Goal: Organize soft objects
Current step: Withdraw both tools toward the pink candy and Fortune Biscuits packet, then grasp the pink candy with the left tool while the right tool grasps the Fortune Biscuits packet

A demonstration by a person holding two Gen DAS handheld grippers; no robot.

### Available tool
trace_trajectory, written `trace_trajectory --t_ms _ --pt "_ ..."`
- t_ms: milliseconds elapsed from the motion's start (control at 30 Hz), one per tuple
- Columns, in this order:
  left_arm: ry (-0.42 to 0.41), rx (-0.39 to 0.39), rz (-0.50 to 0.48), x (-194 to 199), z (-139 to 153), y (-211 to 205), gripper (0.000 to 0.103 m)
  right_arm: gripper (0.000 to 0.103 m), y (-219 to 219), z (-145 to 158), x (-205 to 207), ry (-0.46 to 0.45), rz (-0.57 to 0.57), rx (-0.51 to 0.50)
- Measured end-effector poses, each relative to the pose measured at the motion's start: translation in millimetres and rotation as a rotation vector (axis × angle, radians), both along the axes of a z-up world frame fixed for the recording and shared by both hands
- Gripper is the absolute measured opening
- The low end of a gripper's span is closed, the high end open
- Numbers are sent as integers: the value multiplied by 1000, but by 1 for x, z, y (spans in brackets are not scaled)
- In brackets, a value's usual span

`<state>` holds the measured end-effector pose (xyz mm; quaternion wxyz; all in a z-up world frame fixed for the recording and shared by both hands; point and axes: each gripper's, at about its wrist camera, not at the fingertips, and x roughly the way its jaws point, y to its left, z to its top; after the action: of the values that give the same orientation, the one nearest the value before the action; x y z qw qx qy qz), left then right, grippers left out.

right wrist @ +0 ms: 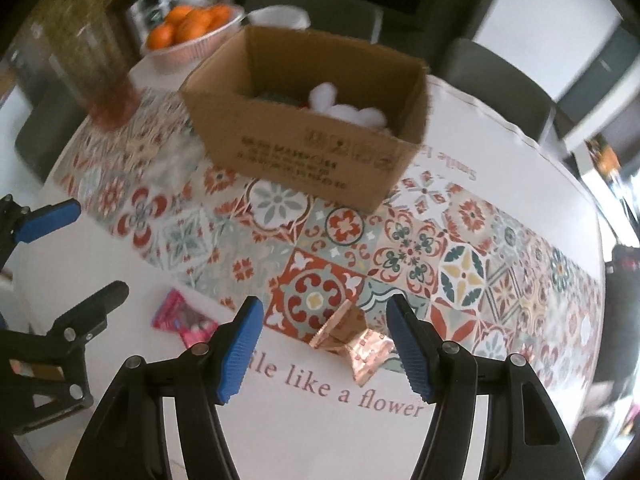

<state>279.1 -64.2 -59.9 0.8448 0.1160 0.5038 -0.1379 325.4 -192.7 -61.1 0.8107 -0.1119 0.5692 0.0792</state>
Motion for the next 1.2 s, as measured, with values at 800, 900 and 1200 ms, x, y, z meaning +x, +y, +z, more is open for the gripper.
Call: trace_trajectory --t_ms 800,900,1200 --pt "247 -248 795 -24 -75 11 72 65 14 -83 11 366 526 -353" --pt "261 -224 852 -20 -87 12 72 65 13 -98 14 414 548 -376" --pt "328 -200 951 -9 -123 14 72 65 12 -137 19 499 594 -452"
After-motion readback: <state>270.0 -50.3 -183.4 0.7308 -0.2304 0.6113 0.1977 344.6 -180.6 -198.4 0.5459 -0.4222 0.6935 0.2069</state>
